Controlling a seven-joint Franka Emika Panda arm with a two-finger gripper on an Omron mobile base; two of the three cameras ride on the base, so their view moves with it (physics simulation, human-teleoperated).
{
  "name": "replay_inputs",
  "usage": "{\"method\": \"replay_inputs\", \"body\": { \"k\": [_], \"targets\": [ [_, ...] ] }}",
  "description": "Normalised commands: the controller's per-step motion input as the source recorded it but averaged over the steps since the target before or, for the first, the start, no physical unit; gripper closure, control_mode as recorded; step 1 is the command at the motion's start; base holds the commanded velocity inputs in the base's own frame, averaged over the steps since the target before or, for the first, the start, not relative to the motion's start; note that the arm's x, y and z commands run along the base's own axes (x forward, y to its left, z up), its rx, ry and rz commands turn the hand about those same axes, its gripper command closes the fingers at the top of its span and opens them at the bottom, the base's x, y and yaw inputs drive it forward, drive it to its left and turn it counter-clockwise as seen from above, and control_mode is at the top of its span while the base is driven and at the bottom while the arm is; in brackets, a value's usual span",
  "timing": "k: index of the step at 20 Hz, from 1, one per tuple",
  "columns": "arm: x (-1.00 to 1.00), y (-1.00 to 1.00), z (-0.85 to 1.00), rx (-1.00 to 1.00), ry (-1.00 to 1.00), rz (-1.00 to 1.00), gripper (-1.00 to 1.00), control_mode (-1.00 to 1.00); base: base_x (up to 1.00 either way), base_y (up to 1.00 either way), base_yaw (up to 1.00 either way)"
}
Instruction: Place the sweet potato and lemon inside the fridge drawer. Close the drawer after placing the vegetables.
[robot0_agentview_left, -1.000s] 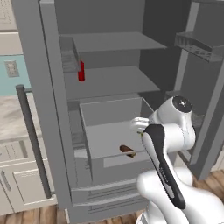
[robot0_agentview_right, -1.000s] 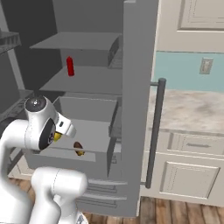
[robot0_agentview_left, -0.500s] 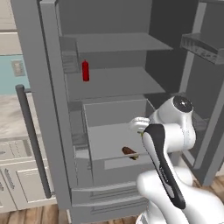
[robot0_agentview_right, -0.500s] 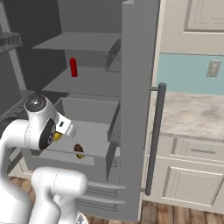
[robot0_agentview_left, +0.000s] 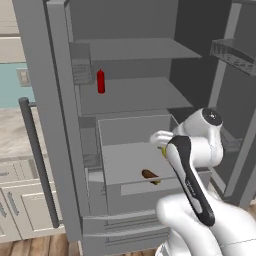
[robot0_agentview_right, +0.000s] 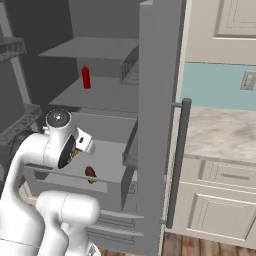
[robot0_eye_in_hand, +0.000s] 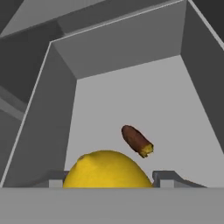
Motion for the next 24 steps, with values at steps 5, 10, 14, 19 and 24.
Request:
{"method": "replay_inputs", "body": {
  "k": [5,10,14,19,24],
  "targets": [
    [0.89,-0.08,-0.17,0.01,0.17,0.11,1.00,-1.00,0.00,0.00,0.00],
    [0.82,0.10,-0.45,-0.03,0.25,0.03,1.00,-1.00,0.00,0.00,0.00],
    [0.63,0.11,-0.75,-0.11,0.21,0.00,1.00,-1.00,0.00,0.00,0.00],
    [0.49,0.08,-0.64,-0.07,0.18,0.00,1.00,-1.00,0.00,0.00,0.00],
    [0.32,0.05,-0.47,-0.02,0.10,0.00,1.00,-1.00,0.00,0.00,0.00]
  ]
}}
